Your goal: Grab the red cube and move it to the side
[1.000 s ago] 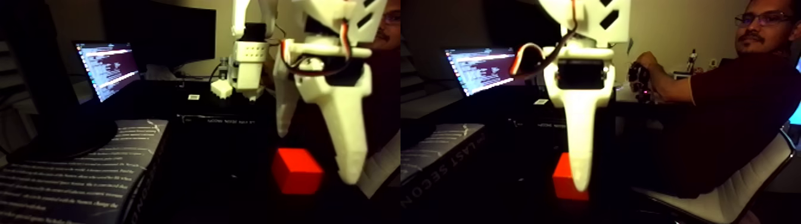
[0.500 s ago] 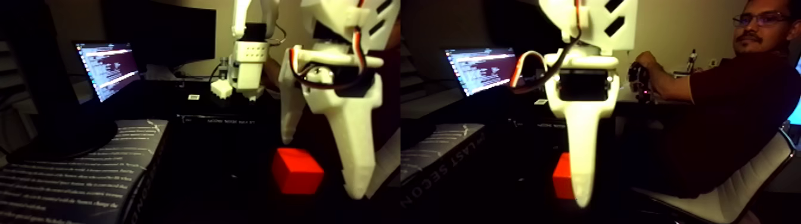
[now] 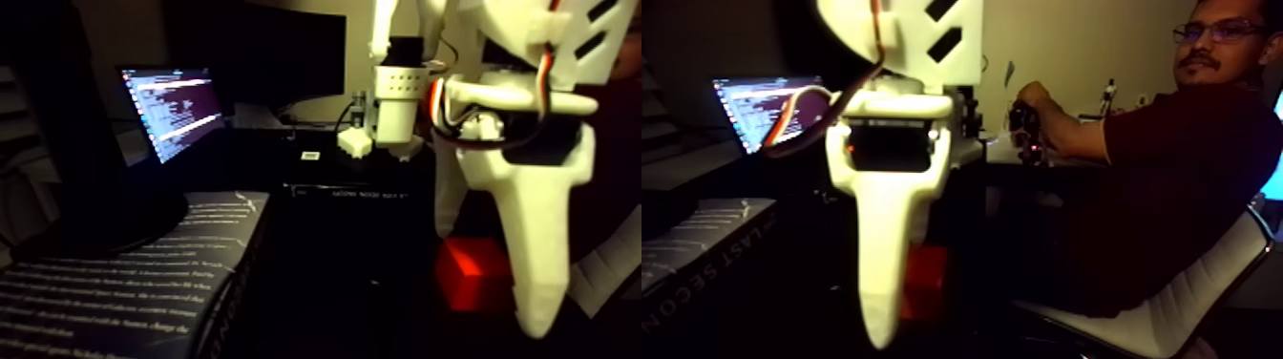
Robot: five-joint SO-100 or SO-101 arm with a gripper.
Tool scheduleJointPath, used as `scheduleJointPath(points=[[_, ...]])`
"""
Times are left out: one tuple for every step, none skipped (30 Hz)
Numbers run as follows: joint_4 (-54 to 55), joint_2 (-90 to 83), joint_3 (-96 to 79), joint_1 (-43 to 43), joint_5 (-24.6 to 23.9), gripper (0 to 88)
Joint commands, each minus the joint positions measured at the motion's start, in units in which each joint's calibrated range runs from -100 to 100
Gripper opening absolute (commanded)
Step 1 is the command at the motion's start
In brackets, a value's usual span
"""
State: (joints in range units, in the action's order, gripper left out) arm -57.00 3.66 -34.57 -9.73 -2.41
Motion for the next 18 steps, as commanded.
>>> scheduleJointPath(points=[[-0.6, 0.0, 2.1, 0.2, 0.1, 42.4], [-0.8, 0.0, 2.1, 0.1, 0.1, 42.4], [-0.9, 0.1, 2.4, 0.1, 0.1, 42.4], [-0.9, 0.2, 2.6, 0.1, 0.1, 42.4], [-1.1, 0.6, 2.7, 0.1, 0.1, 42.4], [-1.1, 1.2, 3.1, 0.1, 0.1, 42.4], [-1.2, 1.8, 3.5, 0.2, 0.1, 42.4], [-1.3, 2.1, 3.8, 0.2, 0.2, 42.4], [-1.4, 2.6, 4.4, 0.2, 0.2, 42.4], [-2.0, 3.0, 5.0, 0.2, 0.3, 42.4], [-2.6, 3.4, 5.5, 0.1, 0.3, 42.4], [-2.8, 3.6, 5.7, -0.1, 0.3, 42.4], [-2.8, 3.7, 5.7, -0.3, 0.3, 42.4], [-2.8, 3.7, 5.7, -0.5, 0.4, 42.4], [-2.8, 3.7, 5.7, -0.9, 0.5, 42.4], [-2.8, 3.7, 5.7, -1.5, 0.8, 42.4], [-2.8, 3.7, 5.9, -2.2, 0.9, 42.4], [-2.8, 3.7, 5.9, -2.6, 1.0, 42.4]])
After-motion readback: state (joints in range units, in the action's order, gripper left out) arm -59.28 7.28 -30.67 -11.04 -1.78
